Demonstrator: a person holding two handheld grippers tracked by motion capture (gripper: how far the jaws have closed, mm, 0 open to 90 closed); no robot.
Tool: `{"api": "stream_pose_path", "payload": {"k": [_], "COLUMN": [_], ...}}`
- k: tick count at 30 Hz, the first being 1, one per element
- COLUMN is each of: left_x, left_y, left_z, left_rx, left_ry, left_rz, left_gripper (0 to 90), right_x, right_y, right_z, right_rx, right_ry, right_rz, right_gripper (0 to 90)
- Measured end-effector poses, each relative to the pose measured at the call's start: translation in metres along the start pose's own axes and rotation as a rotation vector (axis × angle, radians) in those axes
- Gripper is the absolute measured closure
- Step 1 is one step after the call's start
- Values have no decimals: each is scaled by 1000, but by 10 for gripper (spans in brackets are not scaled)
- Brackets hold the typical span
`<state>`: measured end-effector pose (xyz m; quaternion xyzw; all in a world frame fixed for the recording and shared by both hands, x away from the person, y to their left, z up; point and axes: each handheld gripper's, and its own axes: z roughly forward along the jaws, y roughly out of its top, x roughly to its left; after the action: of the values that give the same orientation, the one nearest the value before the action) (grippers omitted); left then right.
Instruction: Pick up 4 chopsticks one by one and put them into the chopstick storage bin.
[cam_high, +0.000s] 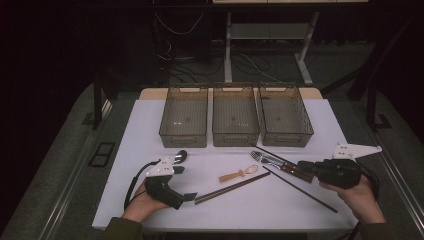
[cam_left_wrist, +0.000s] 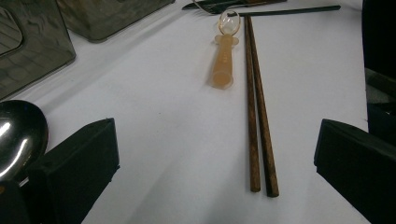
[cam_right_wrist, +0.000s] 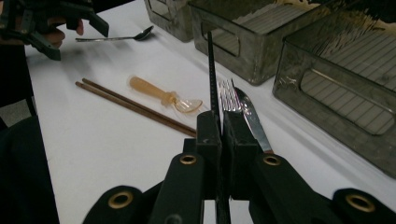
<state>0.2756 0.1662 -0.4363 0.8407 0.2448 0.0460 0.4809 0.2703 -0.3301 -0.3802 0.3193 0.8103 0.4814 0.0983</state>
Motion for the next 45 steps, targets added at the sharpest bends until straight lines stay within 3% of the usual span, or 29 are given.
{"api": "stream_pose_path", "payload": {"k": [17, 38, 45], "left_x": [0, -1, -1], "left_y": [1, 1, 1], "left_z": [-1, 1, 1], "left_rx": [-10, -13, -7], "left_ry": [-7, -9, -11], "left_rz": [-11, -8, -2], "left_gripper": [0, 0, 0], "right_x": [3, 11, 15], "right_y": [29, 61, 75], "right_z": [28, 61, 74], "right_rx": [-28, -6, -21], "right_ry": [-12, -18, -13], "right_rz": [35, 13, 17], "right_gripper": [859, 859, 859]}}
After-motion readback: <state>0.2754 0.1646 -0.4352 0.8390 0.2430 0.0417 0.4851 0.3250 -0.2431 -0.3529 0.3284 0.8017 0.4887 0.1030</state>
